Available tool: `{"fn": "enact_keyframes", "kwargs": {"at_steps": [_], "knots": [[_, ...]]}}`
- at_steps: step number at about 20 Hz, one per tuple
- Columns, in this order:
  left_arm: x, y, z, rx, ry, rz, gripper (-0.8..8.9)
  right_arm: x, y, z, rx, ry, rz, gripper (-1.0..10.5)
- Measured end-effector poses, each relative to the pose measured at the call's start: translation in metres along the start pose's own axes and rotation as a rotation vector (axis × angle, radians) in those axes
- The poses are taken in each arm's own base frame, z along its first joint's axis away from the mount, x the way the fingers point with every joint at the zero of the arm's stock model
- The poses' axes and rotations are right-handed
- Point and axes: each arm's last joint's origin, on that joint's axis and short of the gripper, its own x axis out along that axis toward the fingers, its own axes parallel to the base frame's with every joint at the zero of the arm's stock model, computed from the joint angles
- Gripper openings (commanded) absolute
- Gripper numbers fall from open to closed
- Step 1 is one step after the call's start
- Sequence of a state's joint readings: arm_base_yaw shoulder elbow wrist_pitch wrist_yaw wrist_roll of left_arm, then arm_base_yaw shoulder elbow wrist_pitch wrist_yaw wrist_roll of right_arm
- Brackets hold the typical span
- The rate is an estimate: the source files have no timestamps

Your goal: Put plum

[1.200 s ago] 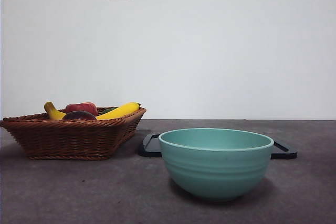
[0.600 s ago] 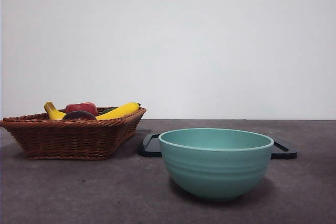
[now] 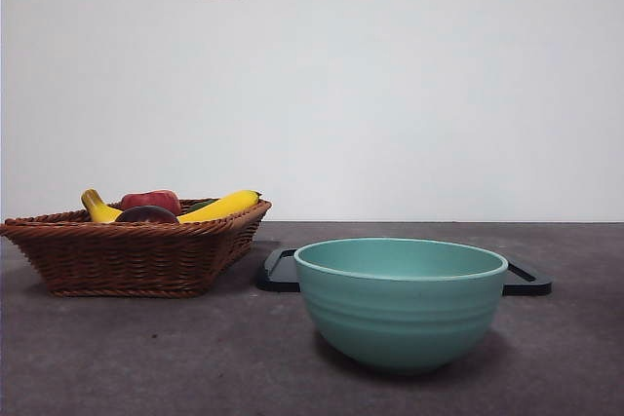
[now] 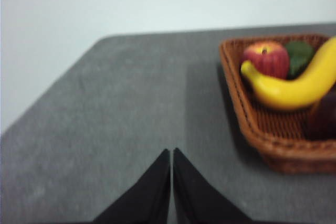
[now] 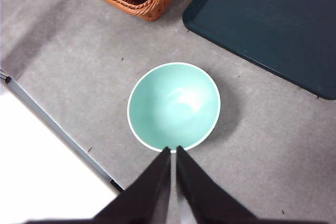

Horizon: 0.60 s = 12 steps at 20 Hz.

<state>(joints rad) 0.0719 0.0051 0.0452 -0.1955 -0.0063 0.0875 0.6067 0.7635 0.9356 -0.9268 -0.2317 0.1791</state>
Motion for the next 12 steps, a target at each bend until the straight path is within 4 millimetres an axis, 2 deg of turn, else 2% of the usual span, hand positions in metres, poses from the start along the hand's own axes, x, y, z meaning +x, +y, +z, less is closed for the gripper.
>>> {"fn": "enact_keyframes", "kwargs": {"at_steps": [12], "knots": [[0.0001,-0.0001,-0.0025,-0.004,0.023,0.002,0.07,0.0,0.0,0.0,0.0,0.0,0.0,0.1]]}}
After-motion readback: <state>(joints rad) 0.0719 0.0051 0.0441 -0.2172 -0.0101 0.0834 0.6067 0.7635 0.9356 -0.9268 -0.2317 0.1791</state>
